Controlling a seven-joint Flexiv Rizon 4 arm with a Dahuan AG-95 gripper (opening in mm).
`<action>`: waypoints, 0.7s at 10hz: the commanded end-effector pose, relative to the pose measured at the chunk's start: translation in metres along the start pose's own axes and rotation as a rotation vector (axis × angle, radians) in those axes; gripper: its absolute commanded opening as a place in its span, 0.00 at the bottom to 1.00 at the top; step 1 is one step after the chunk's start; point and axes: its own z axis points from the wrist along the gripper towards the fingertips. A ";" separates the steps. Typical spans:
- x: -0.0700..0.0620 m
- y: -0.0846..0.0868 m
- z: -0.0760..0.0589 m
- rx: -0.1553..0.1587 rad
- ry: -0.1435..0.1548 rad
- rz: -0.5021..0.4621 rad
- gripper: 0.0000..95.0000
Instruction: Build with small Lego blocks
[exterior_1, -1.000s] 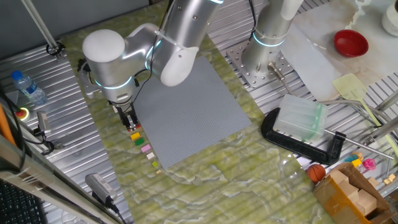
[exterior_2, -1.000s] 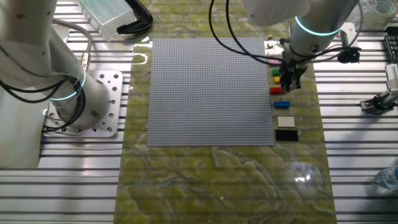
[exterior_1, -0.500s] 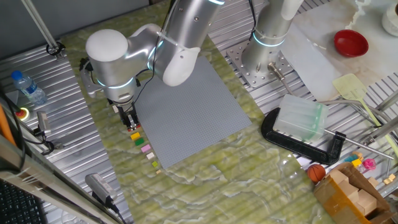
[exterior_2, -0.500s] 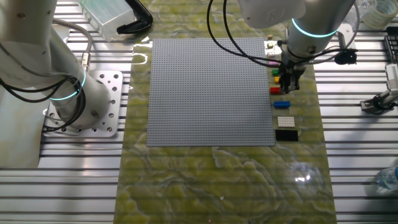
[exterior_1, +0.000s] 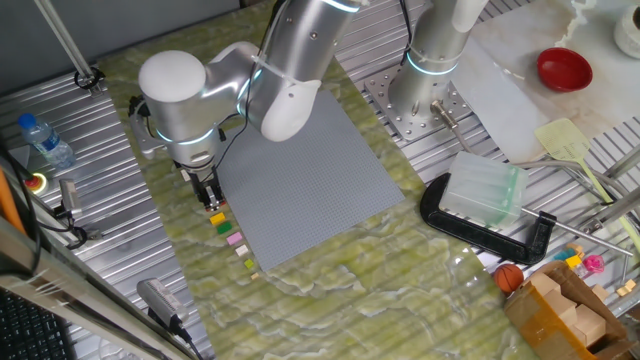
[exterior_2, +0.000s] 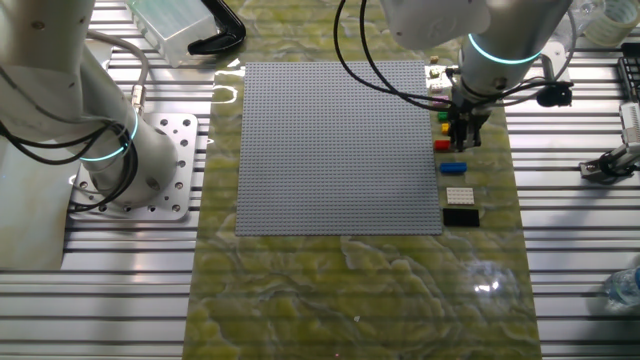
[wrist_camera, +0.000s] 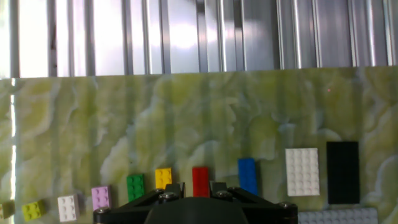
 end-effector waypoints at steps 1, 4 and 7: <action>0.000 -0.001 0.001 0.002 -0.001 0.001 0.20; 0.000 -0.002 0.002 -0.001 -0.003 0.001 0.20; 0.000 -0.002 0.004 -0.001 -0.003 -0.005 0.20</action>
